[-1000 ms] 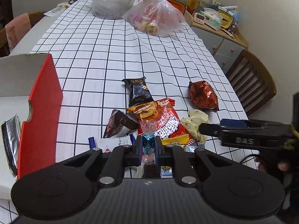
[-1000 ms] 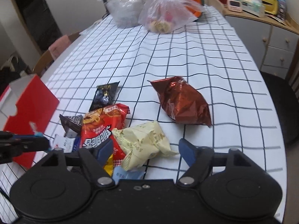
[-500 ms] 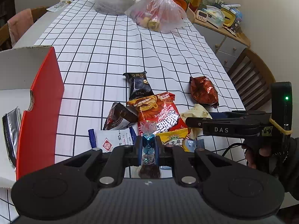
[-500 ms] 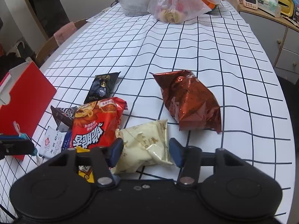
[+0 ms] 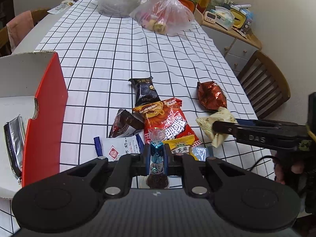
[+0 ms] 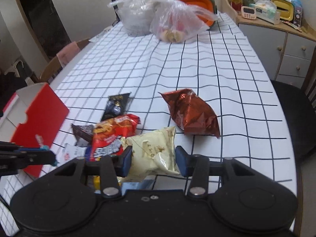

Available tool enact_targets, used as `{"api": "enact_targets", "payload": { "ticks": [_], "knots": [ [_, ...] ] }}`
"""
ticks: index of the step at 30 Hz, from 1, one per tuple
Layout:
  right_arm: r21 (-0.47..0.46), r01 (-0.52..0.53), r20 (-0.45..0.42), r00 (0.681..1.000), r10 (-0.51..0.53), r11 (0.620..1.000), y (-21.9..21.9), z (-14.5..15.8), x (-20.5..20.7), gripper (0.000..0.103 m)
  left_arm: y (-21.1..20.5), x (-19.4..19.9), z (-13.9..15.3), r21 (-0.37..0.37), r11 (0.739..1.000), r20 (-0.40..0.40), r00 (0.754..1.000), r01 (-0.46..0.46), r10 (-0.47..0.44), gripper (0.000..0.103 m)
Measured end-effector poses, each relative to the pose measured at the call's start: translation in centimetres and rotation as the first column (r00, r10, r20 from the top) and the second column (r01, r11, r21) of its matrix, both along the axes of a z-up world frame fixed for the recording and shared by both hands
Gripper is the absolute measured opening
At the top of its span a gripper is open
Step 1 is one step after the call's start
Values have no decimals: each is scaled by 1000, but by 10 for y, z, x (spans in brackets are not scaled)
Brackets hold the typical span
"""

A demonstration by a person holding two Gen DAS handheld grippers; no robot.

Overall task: Organize snacks
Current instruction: 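Carry both snacks into the red box and release them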

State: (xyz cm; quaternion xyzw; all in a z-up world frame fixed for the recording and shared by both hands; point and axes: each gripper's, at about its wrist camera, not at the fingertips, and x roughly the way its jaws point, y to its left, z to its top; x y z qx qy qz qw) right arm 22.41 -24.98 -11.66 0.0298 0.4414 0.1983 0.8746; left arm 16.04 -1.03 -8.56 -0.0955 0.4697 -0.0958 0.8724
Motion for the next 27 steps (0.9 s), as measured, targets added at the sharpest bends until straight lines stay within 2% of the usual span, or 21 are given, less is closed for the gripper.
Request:
{"api": "enact_targets", "payload": {
  "ticks": [8, 14, 27],
  "knots": [
    [30, -28, 58, 998, 26, 999, 28, 40, -35, 45, 20, -11, 19, -12, 1000, 6, 1000, 2, -2, 12],
    [29, -83, 99, 992, 80, 996, 69, 64, -52, 45, 55, -24, 36, 1, 1000, 5, 1000, -23, 23, 12],
    [28, -206, 141, 970, 200, 978, 171, 86, -71, 45, 147, -46, 66, 13, 994, -7, 994, -105, 105, 12]
  ]
}}
